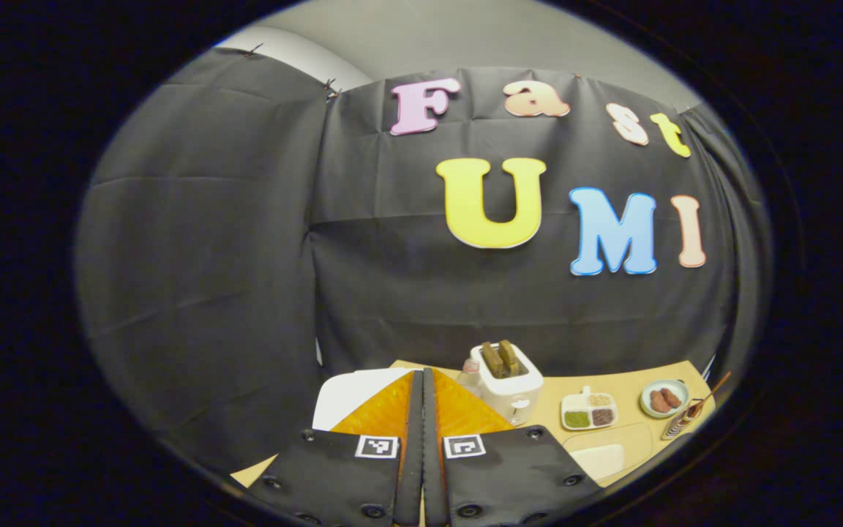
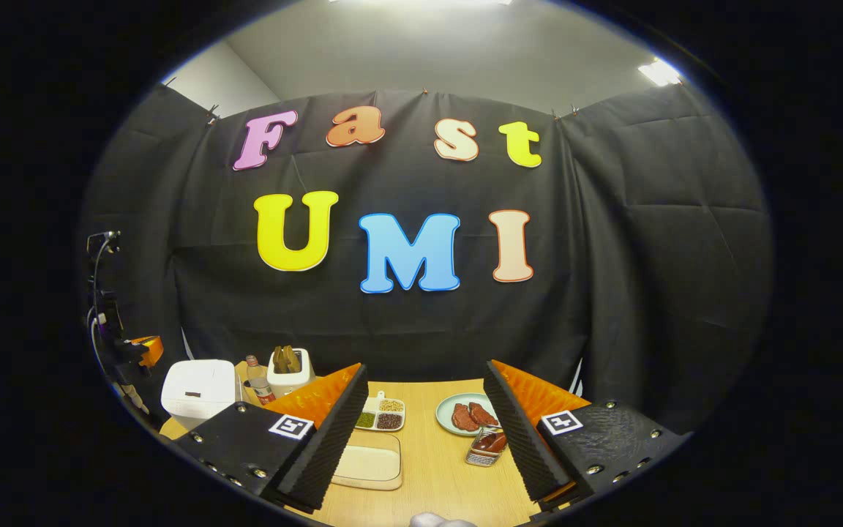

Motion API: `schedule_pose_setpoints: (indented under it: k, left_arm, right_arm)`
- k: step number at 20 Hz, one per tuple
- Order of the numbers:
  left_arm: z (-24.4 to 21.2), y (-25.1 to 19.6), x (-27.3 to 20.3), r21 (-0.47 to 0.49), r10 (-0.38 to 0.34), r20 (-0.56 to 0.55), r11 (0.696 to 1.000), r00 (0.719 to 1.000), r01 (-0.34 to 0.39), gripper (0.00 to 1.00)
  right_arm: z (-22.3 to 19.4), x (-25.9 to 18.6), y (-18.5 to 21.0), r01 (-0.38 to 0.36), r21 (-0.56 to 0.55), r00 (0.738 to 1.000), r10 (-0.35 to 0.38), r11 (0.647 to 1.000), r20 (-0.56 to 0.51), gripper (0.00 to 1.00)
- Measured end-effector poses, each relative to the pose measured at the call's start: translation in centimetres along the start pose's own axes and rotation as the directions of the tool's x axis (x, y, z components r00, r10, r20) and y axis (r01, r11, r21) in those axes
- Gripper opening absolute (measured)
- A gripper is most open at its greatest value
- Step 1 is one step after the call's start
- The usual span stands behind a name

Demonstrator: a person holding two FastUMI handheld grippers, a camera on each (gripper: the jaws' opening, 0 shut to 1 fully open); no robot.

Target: Close the left gripper, press the button to open the rice cooker; take a wooden spoon from the chopstick holder with the right hand, scoop a spoonful of rice and pour it into the rice cooker, then put the wooden spoon back into the chopstick holder.

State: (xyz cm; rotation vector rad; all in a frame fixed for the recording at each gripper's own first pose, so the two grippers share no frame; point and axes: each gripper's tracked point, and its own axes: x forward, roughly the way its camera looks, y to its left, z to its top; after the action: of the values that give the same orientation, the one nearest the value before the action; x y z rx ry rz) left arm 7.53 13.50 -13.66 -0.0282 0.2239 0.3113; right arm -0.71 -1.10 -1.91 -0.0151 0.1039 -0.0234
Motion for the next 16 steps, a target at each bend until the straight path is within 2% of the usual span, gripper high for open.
schedule_pose_setpoints:
  k: [4, 9, 13, 16]
  left_arm:
    - [-5.9, 1.1, 3.7, -0.015, 0.057, -0.105, 0.998, 0.993, -0.059, 0.09]
    - [-13.1, 2.2, 6.9, 0.016, 0.114, -0.251, 0.993, 0.961, -0.114, 0.09]
    - [-16.1, 3.0, 8.1, 0.021, 0.139, -0.328, 0.990, 0.934, -0.140, 0.09]
    - [-16.3, 2.9, 8.3, 0.046, 0.148, -0.319, 0.989, 0.936, -0.140, 0.09]
  right_arm:
    - [-1.5, 0.6, -0.7, 0.011, -0.019, 0.999, -0.011, 1.000, -0.044, 0.98]
    - [-2.1, 1.0, -1.2, 0.025, -0.035, 0.997, -0.027, 0.999, -0.070, 0.98]
    - [-2.4, 1.2, -0.9, 0.018, -0.039, 0.997, -0.021, 0.999, -0.078, 0.98]
    - [-2.9, 1.3, -0.8, 0.009, -0.035, 0.996, -0.012, 0.999, -0.089, 0.98]
